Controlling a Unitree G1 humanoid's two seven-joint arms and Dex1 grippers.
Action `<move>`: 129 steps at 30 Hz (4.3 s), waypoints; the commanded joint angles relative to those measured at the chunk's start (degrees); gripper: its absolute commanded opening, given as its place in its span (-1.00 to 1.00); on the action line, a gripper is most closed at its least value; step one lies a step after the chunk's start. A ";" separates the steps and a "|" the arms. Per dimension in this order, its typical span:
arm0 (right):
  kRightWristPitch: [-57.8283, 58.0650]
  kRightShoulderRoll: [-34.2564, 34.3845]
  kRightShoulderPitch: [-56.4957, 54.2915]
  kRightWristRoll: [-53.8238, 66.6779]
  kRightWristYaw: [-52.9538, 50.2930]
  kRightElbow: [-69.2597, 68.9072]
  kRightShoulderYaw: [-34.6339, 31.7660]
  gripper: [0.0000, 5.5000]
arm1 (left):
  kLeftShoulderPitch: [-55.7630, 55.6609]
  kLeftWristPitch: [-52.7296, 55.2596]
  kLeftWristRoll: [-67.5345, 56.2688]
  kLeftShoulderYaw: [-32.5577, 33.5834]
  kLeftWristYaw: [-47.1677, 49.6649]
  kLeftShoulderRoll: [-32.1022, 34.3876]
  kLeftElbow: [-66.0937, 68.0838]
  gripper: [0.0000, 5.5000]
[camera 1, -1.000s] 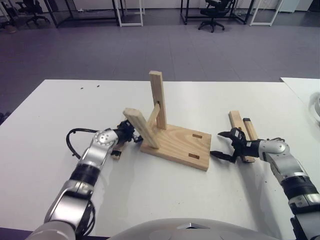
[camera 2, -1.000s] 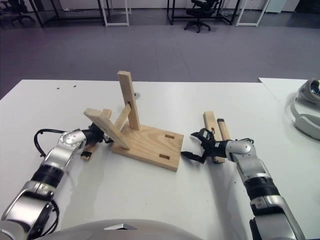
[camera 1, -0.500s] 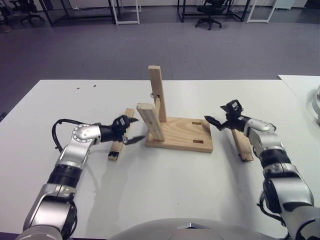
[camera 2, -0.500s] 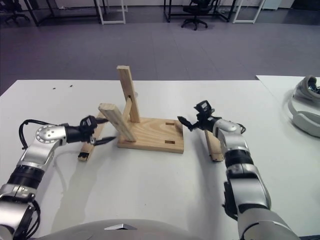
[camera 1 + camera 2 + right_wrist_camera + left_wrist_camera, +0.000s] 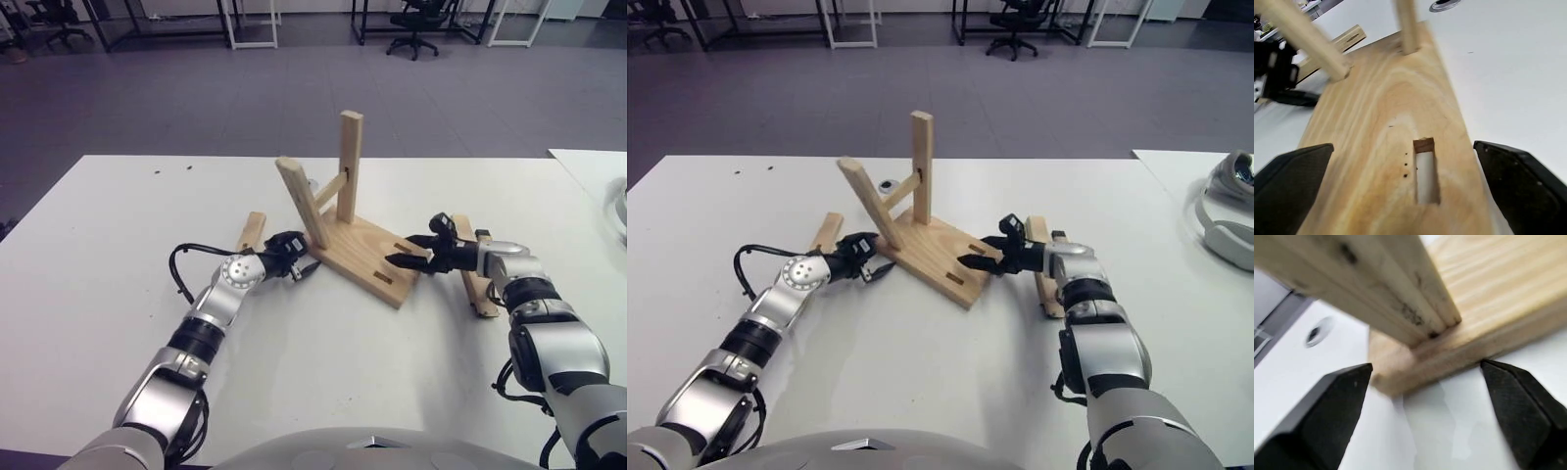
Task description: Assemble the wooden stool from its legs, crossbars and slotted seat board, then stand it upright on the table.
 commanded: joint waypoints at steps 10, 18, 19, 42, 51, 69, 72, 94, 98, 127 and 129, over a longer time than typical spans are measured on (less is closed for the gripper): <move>22.21 7.14 25.71 7.99 -17.47 -50.72 2.68 0.95 | 7.72 7.39 -10.08 5.50 -5.02 -2.06 -6.20 0.49; 26.13 3.18 28.00 11.13 -16.75 -58.89 3.29 0.95 | 12.83 17.73 -11.75 1.42 -12.06 1.68 -19.46 0.49; 26.23 2.57 28.33 11.42 -16.49 -59.88 3.37 0.95 | 12.69 18.02 -11.87 1.71 -11.63 1.74 -20.41 0.49; 1.77 -0.27 31.49 3.62 -47.38 -28.92 -21.45 0.66 | 13.04 20.06 -21.44 18.85 1.22 -0.82 -29.84 0.49; -1.50 0.29 30.42 1.77 -48.81 -26.45 -18.90 0.02 | 11.45 21.16 -24.66 21.76 3.22 -1.51 -30.91 0.49; -13.54 -0.89 19.85 5.75 -51.68 -54.00 -16.44 -0.53 | -12.57 41.69 -56.95 29.58 11.37 -9.02 -44.11 0.49; -11.27 -0.03 16.96 6.18 -49.80 -69.03 -9.13 -0.53 | -17.02 45.35 -65.43 30.68 13.31 -12.10 -42.35 0.49; -4.85 2.33 11.78 3.89 -45.95 -81.76 3.54 -0.53 | -15.64 45.25 -77.62 29.18 14.93 -15.79 -38.25 -0.41; -5.21 2.41 12.02 2.99 -45.36 -81.85 3.76 -0.53 | -14.40 43.87 -76.78 28.16 13.86 -16.41 -37.54 -0.71; -14.54 5.05 31.55 -4.46 -50.27 -59.72 -1.80 0.16 | 17.87 13.24 -38.76 30.83 10.60 -1.71 -26.01 -0.85; -15.36 5.57 31.53 -4.61 -50.29 -58.61 -1.43 0.16 | 18.06 12.64 -39.28 31.72 10.57 -2.51 -24.90 -0.85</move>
